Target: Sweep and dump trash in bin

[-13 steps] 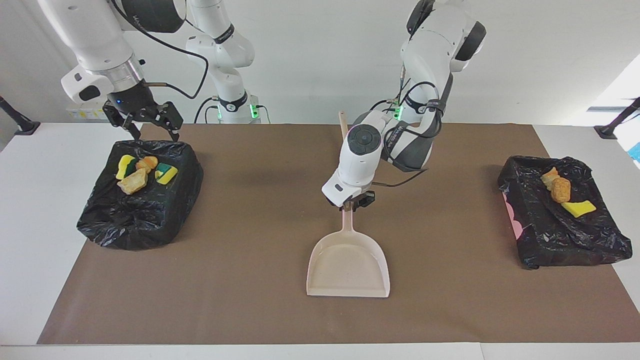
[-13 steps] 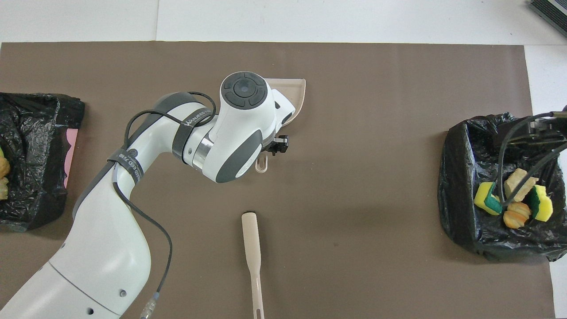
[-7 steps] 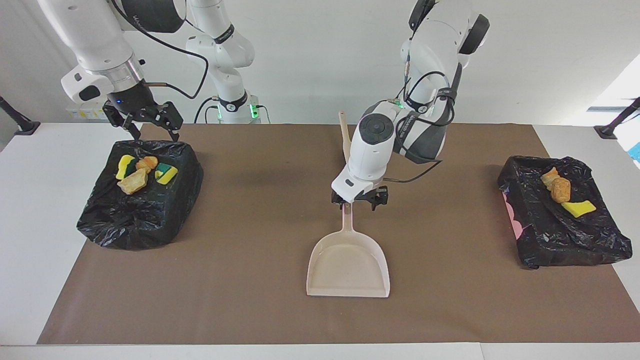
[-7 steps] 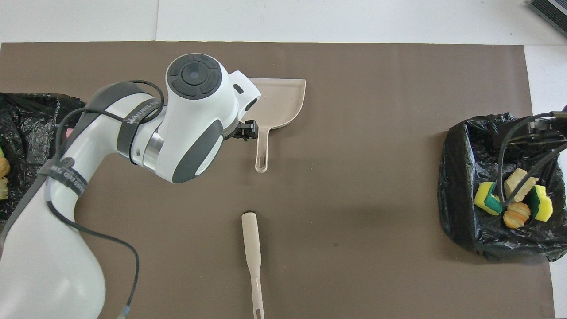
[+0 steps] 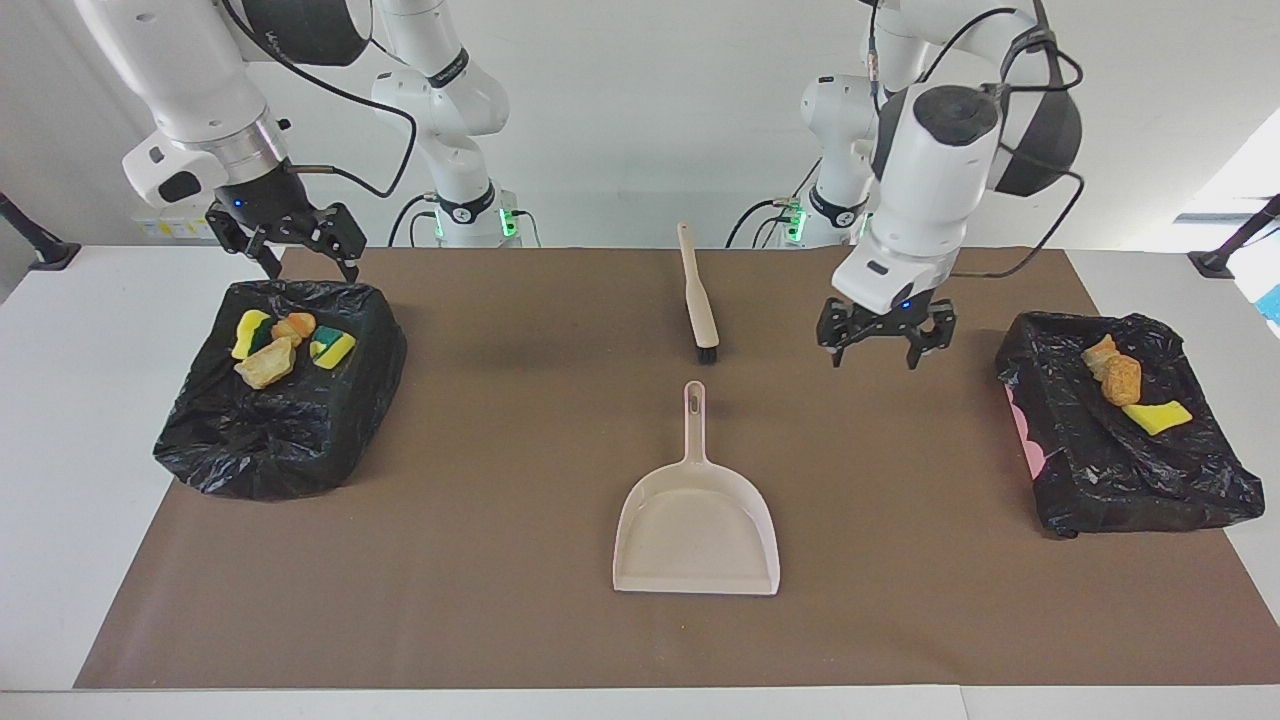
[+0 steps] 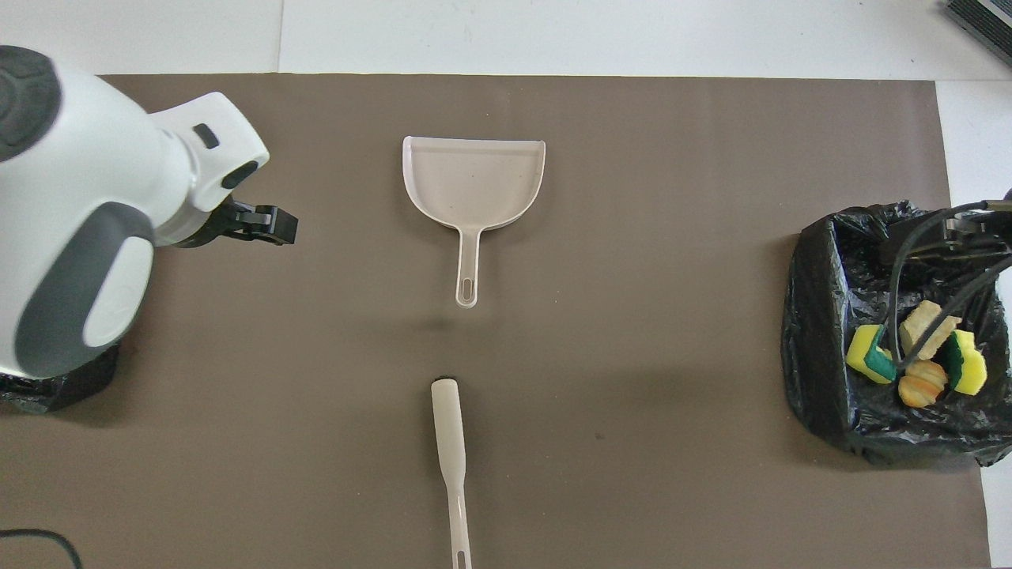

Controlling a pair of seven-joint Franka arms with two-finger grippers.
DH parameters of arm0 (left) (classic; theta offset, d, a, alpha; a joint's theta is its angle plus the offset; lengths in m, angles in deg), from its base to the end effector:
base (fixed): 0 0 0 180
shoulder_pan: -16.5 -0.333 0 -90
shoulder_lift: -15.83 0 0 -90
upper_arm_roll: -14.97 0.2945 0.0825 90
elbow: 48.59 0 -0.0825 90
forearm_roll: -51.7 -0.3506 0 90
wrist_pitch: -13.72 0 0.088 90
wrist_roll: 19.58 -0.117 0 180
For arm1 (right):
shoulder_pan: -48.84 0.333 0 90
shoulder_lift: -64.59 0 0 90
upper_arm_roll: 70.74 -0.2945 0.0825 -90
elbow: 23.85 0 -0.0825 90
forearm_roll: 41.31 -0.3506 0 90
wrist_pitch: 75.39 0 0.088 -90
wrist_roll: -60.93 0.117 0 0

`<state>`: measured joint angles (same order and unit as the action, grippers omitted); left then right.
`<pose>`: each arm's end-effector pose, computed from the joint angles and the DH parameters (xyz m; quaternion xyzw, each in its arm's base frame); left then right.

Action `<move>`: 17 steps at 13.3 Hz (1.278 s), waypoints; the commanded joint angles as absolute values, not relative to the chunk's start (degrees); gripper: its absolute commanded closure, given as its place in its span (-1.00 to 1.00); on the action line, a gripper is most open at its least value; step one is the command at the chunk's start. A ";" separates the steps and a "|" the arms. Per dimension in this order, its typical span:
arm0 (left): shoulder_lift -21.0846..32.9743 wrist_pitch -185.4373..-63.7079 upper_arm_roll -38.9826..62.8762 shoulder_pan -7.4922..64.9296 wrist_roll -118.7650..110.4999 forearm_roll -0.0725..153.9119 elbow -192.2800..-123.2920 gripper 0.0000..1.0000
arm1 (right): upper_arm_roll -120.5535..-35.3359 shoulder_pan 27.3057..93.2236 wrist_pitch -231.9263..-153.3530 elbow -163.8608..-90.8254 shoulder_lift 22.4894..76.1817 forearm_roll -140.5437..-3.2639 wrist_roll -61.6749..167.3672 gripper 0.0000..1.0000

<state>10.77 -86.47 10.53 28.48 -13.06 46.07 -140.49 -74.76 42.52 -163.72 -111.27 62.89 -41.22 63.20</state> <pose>0.5410 -0.1475 0.5472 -0.9942 0.0932 -0.0367 0.0386 0.5264 -0.0219 0.5946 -0.9992 0.0399 0.0069 0.0003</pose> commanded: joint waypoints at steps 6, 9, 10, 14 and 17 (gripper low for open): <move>15.04 -66.00 17.96 26.97 -25.20 50.73 -129.02 -1.00 | -74.87 42.34 -163.28 -112.18 63.89 -42.37 63.83 -1.00; 14.95 -65.20 15.08 22.84 -25.11 51.08 -128.57 -1.00 | -74.87 42.34 -163.28 -112.18 63.89 -42.37 63.75 -1.00; 14.95 -65.20 13.24 21.09 -25.11 51.08 -128.57 -1.00 | -74.87 42.34 -163.28 -112.18 63.97 -42.37 63.75 -1.00; 17.84 -65.99 9.61 18.17 -24.59 51.08 -129.44 -1.00 | -74.87 42.34 -162.76 -112.18 63.97 -42.37 63.75 -1.00; 18.99 -66.07 9.61 18.17 -24.50 51.17 -131.37 -1.00 | -74.87 42.34 -162.76 -112.10 63.89 -42.28 63.75 -1.00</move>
